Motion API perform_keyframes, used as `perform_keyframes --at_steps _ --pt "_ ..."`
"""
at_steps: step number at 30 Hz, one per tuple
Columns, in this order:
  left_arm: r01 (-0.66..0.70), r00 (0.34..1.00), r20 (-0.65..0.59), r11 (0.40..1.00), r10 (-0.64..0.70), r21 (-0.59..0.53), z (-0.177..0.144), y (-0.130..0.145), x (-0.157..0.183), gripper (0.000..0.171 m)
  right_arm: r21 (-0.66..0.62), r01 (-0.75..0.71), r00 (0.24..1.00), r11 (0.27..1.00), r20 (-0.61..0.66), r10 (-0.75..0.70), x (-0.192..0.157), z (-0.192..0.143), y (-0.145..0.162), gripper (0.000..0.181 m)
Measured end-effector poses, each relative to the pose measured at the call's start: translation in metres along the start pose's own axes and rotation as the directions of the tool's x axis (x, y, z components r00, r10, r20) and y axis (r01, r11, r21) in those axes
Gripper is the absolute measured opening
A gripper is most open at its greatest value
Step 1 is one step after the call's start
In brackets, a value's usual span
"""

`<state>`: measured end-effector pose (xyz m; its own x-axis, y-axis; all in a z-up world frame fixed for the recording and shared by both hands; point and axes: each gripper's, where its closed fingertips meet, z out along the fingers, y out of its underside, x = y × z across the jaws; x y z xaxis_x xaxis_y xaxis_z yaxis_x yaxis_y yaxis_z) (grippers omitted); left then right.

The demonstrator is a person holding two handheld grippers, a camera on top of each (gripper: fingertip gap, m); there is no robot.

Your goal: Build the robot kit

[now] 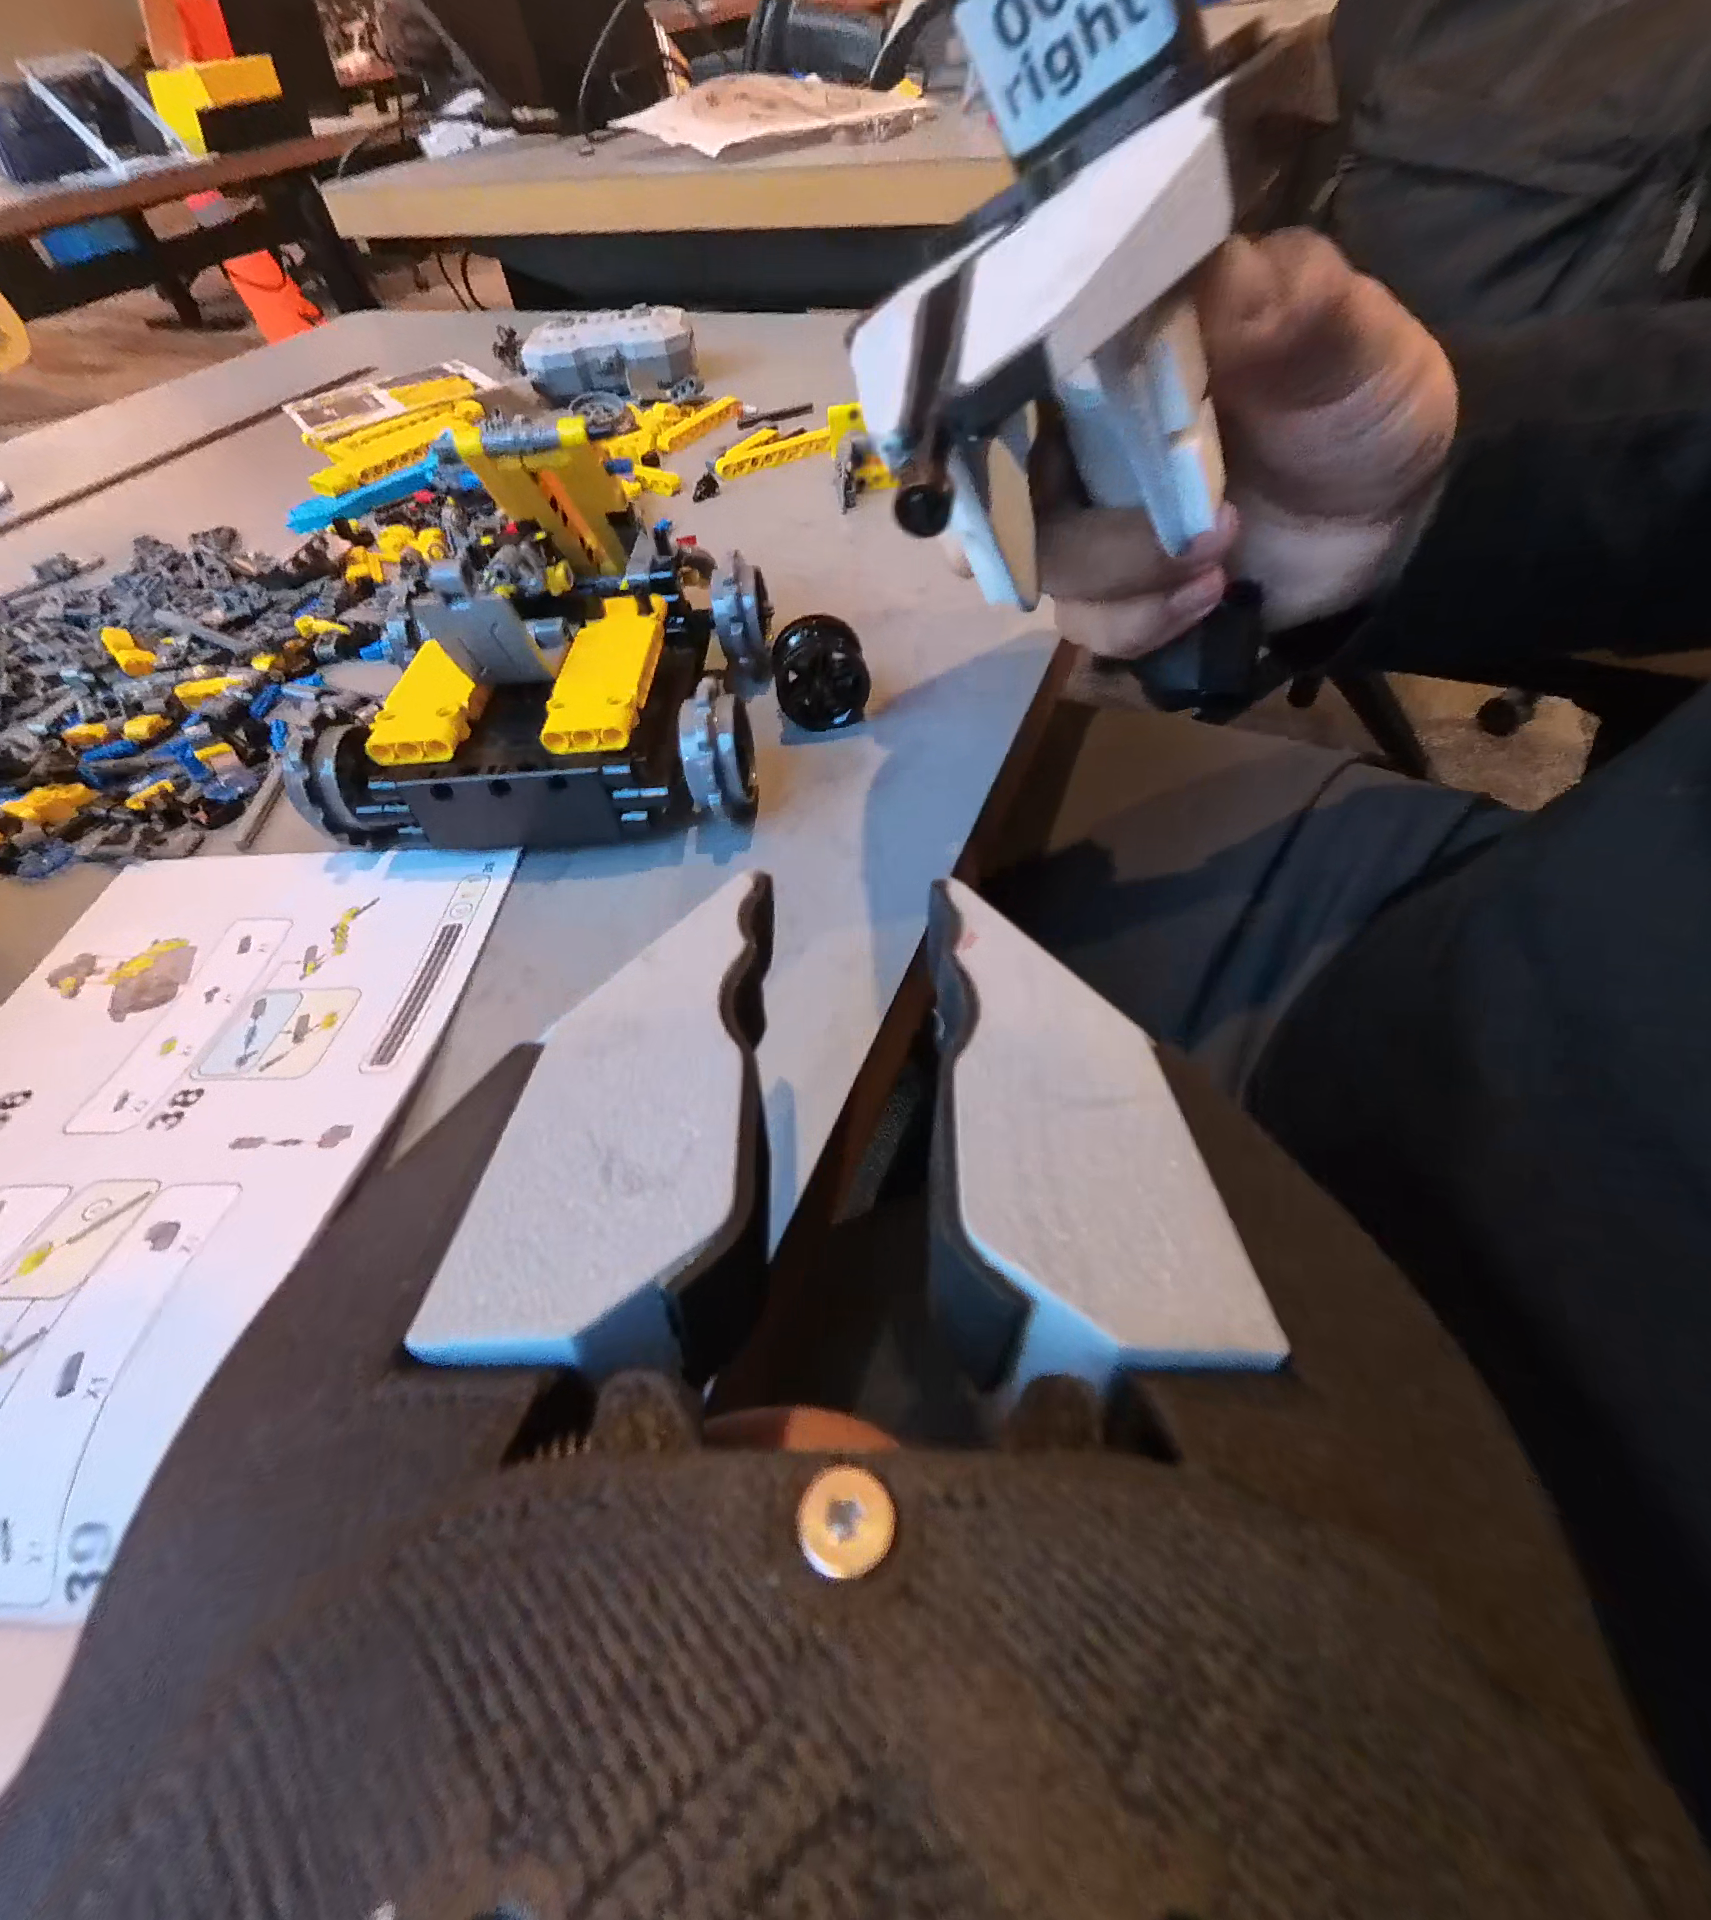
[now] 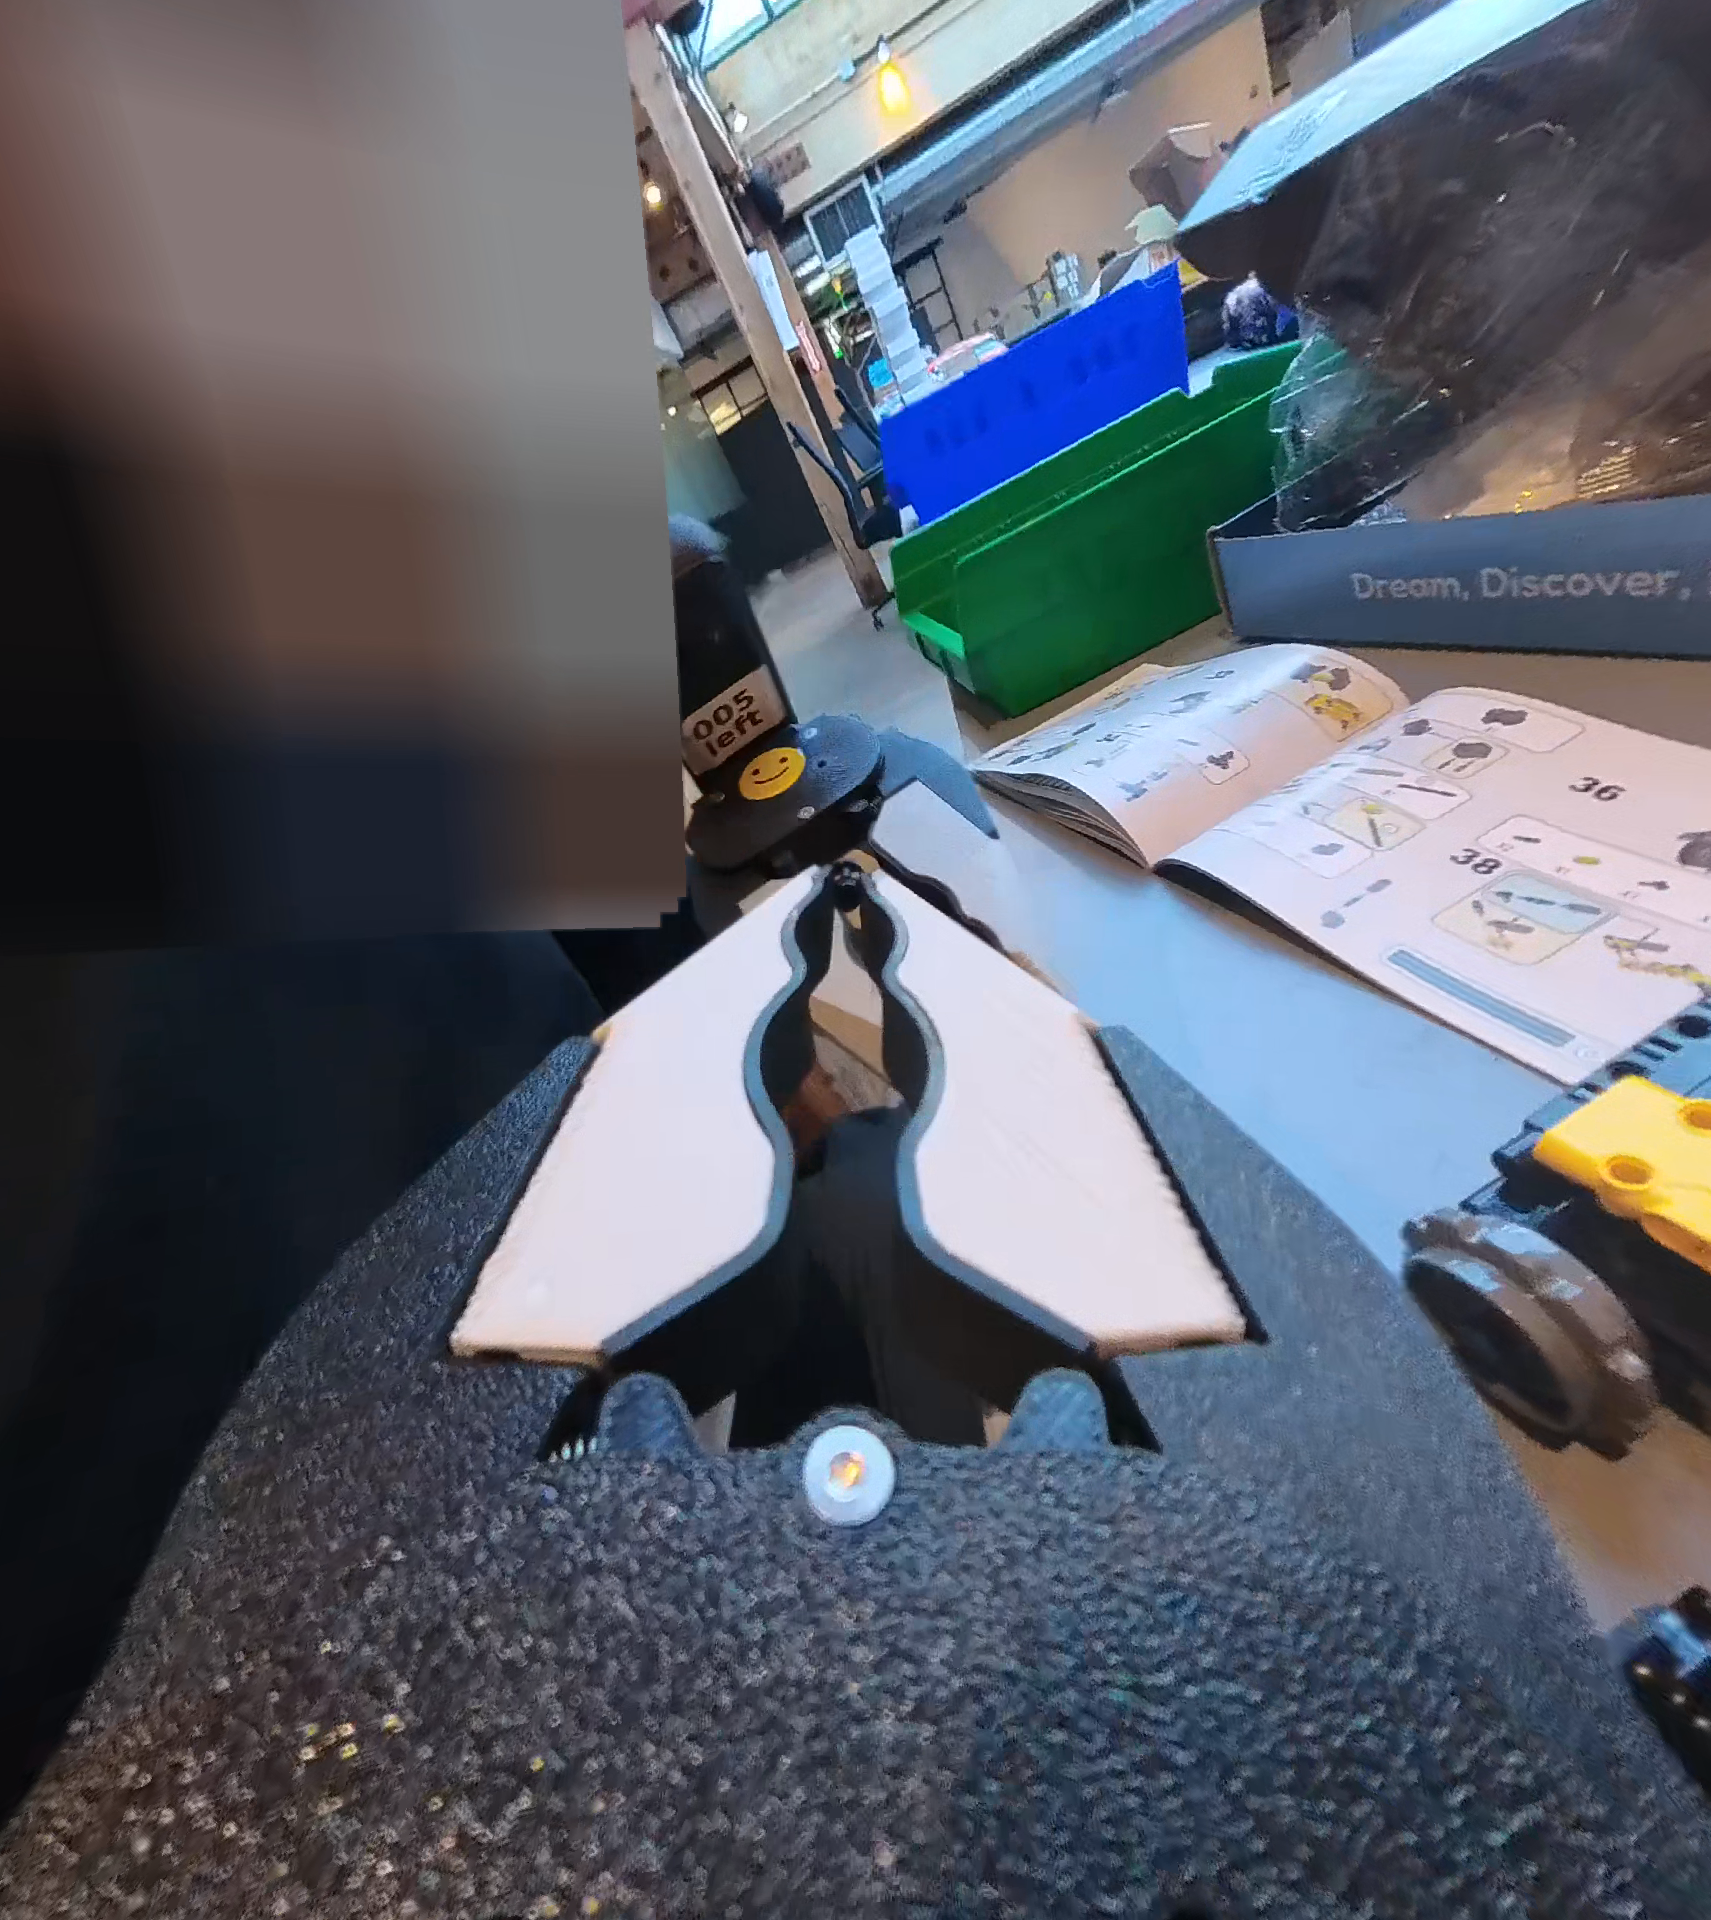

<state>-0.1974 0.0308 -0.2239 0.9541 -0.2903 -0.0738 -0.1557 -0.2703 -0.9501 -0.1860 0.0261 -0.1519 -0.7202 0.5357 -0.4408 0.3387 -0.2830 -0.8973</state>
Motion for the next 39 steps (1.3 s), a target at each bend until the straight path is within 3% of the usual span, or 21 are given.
perform_keyframes --at_steps 4,11,19,39 --pt "0.082 0.996 -0.036 0.997 -0.082 -0.010 0.003 0.004 -0.002 0.034 -0.057 0.070 0.997 0.996 -0.042 -0.072 0.010 0.003 0.000 0.004" --pt "0.073 0.997 -0.025 0.997 -0.074 -0.021 0.001 0.010 -0.010 0.032 -0.139 0.160 0.984 0.977 -0.051 -0.168 0.021 0.005 0.000 0.004" --pt "0.097 0.995 0.011 0.995 -0.097 -0.030 0.000 0.011 -0.018 0.032 -0.099 0.126 0.992 0.987 -0.004 -0.127 0.024 0.008 0.001 0.004" --pt "0.088 0.996 0.024 0.995 -0.087 -0.041 -0.006 0.018 -0.026 0.039 -0.137 0.129 0.991 0.982 -0.006 -0.131 0.038 0.025 0.002 0.004"
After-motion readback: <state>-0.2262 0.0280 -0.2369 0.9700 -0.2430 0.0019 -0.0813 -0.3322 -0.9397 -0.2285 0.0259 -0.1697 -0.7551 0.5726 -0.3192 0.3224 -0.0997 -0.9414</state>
